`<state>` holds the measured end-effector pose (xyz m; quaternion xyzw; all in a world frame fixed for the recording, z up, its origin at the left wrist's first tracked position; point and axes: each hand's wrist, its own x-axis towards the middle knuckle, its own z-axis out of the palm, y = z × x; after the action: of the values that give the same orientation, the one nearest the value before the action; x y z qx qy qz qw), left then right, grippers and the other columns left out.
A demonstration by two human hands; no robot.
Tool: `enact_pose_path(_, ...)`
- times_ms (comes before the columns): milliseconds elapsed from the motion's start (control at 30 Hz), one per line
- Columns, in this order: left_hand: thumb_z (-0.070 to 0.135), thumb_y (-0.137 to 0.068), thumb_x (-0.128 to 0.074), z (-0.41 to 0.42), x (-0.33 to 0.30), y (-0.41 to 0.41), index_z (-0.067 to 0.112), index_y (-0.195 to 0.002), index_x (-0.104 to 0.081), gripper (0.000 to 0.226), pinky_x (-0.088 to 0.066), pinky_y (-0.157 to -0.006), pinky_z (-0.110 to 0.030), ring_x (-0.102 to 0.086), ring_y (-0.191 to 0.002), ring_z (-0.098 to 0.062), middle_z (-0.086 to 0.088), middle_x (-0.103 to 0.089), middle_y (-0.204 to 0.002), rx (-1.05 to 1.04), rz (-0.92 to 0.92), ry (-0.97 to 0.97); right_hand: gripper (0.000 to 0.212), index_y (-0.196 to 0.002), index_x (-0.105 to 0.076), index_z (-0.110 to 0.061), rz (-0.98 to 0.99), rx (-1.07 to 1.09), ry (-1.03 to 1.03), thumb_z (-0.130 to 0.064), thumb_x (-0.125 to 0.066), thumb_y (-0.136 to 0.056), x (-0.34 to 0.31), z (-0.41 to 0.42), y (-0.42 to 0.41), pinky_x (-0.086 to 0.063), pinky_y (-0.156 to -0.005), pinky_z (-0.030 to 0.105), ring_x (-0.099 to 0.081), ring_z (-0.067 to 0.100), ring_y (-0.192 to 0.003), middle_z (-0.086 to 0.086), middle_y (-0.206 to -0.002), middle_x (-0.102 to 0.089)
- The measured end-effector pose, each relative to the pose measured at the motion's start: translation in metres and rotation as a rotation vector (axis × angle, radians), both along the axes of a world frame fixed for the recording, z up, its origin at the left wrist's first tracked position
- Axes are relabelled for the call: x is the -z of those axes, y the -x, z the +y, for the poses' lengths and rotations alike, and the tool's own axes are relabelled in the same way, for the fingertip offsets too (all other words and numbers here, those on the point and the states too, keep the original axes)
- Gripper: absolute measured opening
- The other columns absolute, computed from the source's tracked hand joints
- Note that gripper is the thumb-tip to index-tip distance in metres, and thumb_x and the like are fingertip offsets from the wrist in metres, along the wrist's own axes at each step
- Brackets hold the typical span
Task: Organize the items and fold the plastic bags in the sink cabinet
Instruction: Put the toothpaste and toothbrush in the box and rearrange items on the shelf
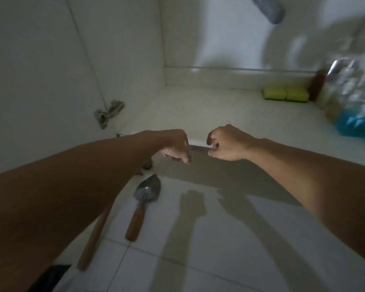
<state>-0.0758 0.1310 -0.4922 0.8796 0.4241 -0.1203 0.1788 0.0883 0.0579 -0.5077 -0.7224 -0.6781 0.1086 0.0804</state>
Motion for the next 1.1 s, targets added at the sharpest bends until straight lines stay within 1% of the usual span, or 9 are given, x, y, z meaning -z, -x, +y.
enact_pose_path(100, 0.027, -0.086, -0.069, 0.008, 0.033, 0.056, 0.008, -0.096, -0.067, 0.021, -0.054, -0.069, -0.029, -0.059, -0.062, -0.012, -0.001, -0.063, -0.073, -0.052, 0.183, 0.097, 0.019, -0.099, -0.07, -0.016, 0.029, -0.045, 0.059, -0.026, -0.069, -0.082, 0.02, 0.0, 0.044, -0.056, -0.082, 0.037, -0.065, 0.022, -0.089, 0.002, -0.098, -0.068)
enact_pose_path(300, 0.026, -0.087, -0.069, 0.024, 0.081, 0.141, 0.006, -0.116, -0.057, 0.038, -0.05, -0.054, -0.022, -0.067, -0.082, -0.021, -0.009, -0.063, -0.093, -0.199, 0.333, 0.047, 0.021, -0.098, -0.069, -0.006, 0.115, -0.039, 0.224, -0.022, -0.067, -0.085, 0.078, 0.02, 0.12, -0.055, -0.077, 0.036, -0.066, 0.028, -0.091, 0.014, -0.098, -0.067)
enact_pose_path(367, 0.028, -0.087, -0.069, 0.031, 0.096, 0.159, 0.0, -0.122, -0.055, 0.047, -0.046, -0.053, -0.022, -0.059, -0.074, -0.018, -0.005, -0.054, -0.082, -0.282, 0.322, 0.016, 0.022, -0.098, -0.07, -0.003, 0.138, -0.033, 0.256, -0.022, -0.062, -0.089, 0.095, 0.029, 0.142, -0.056, -0.076, 0.034, -0.067, 0.026, -0.089, 0.014, -0.1, -0.069)
enact_pose_path(467, 0.032, -0.088, -0.067, 0.044, 0.118, 0.177, -0.001, -0.118, -0.06, 0.045, -0.04, -0.054, -0.019, -0.056, -0.081, -0.018, -0.003, -0.051, -0.084, -0.351, 0.291, -0.016, 0.023, -0.093, -0.066, -0.004, 0.262, 0.019, 0.302, -0.026, -0.059, -0.091, 0.124, 0.039, 0.171, -0.061, -0.064, 0.035, -0.068, 0.025, -0.074, 0.012, -0.088, -0.066)
enact_pose_path(567, 0.031, -0.088, -0.068, 0.053, 0.134, 0.189, 0.0, -0.117, -0.059, 0.044, -0.038, -0.051, -0.016, -0.058, -0.084, -0.018, -0.003, -0.051, -0.089, -0.394, 0.22, 0.015, 0.014, -0.082, -0.061, -0.012, 0.408, 0.115, 0.317, -0.023, -0.06, -0.09, 0.156, 0.046, 0.194, -0.059, -0.058, 0.03, -0.07, 0.029, -0.077, 0.005, -0.077, -0.062)
enact_pose_path(667, 0.029, -0.087, -0.069, 0.062, 0.148, 0.193, 0.001, -0.112, -0.056, 0.04, -0.034, -0.044, -0.015, -0.054, -0.07, -0.014, -0.002, -0.051, -0.083, -0.48, 0.1, 0.06, 0.028, -0.11, -0.059, -0.009, 0.498, 0.195, 0.31, -0.024, -0.062, -0.087, 0.182, 0.051, 0.21, -0.059, -0.07, 0.033, -0.069, 0.028, -0.083, 0.003, -0.083, -0.062)
enact_pose_path(800, 0.025, -0.084, -0.073, 0.07, 0.169, 0.192, 0.007, -0.101, -0.051, 0.033, -0.037, -0.047, -0.017, -0.05, -0.061, -0.009, 0.002, -0.047, -0.074, -0.571, -0.026, 0.1, 0.057, -0.127, -0.049, -0.016, 0.515, 0.277, 0.269, -0.038, -0.072, -0.079, 0.202, 0.059, 0.224, -0.049, -0.068, 0.027, -0.064, 0.019, -0.086, -0.001, -0.094, -0.063)
enact_pose_path(1000, 0.012, -0.081, -0.073, 0.074, 0.178, 0.195, 0.003, -0.1, -0.054, 0.028, -0.052, -0.059, -0.026, -0.061, -0.07, -0.019, -0.002, -0.051, -0.073, -0.662, -0.092, 0.074, 0.023, -0.088, -0.053, -0.017, 0.548, 0.372, 0.314, -0.023, -0.072, -0.077, 0.212, 0.062, 0.227, -0.055, -0.058, 0.027, -0.058, 0.011, -0.063, -0.002, -0.078, -0.059)
enact_pose_path(1100, 0.009, -0.078, -0.077, 0.073, 0.174, 0.195, 0.0, -0.094, -0.055, 0.028, -0.059, -0.056, -0.033, -0.069, -0.067, -0.025, -0.011, -0.064, -0.079, -0.696, -0.086, 0.213, 0.031, -0.106, -0.05, -0.009, 0.607, 0.399, 0.363, -0.016, -0.068, -0.083, 0.204, 0.063, 0.226, -0.048, -0.037, 0.018, -0.054, 0.012, -0.058, 0.0, -0.077, -0.055)
